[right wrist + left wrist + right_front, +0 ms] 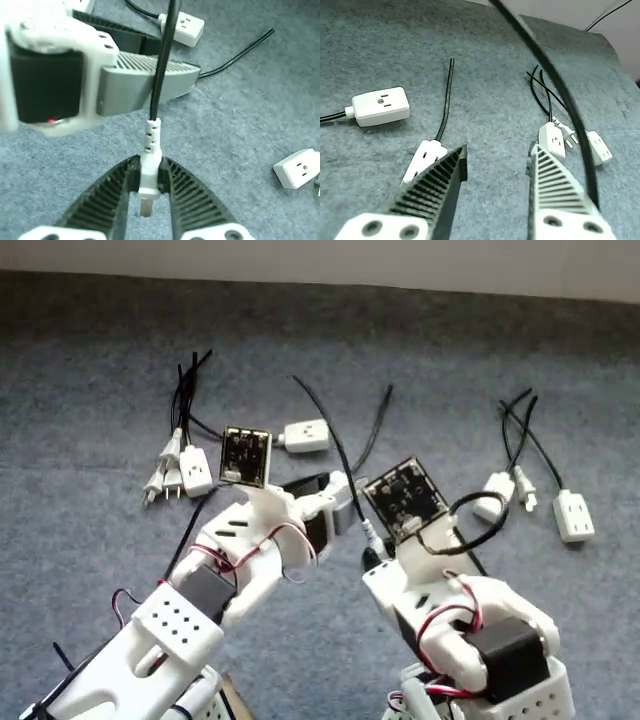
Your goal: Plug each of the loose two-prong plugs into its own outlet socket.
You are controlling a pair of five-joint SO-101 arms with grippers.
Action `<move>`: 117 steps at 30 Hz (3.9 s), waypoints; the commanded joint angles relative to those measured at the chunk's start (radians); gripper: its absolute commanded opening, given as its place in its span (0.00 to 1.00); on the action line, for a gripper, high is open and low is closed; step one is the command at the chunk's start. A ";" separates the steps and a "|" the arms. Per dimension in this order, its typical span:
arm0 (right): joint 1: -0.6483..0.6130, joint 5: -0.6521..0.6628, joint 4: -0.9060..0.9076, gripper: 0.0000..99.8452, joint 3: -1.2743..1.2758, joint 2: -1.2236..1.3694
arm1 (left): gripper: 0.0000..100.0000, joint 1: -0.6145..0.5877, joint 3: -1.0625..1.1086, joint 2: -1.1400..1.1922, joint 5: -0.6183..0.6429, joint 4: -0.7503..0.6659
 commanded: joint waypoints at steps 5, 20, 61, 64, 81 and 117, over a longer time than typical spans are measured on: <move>-0.074 -0.003 -0.025 0.01 -0.007 -0.087 | 0.22 0.038 -0.030 0.002 0.008 -0.071; -0.079 -0.003 -0.070 0.01 -0.001 -0.081 | 0.22 0.189 -0.010 -0.005 0.003 -0.072; 0.070 0.025 -0.403 0.01 0.120 0.163 | 0.21 -0.265 0.102 0.002 -0.060 -0.078; 0.070 0.025 -0.432 0.01 0.127 0.170 | 0.21 -0.340 0.124 0.002 -0.060 -0.078; 0.018 -0.041 -0.872 0.01 0.424 0.171 | 0.21 -0.478 0.183 -0.004 -0.061 -0.078; 0.008 -0.087 -1.386 0.01 0.535 0.555 | 0.21 -0.447 0.186 -0.001 -0.063 -0.080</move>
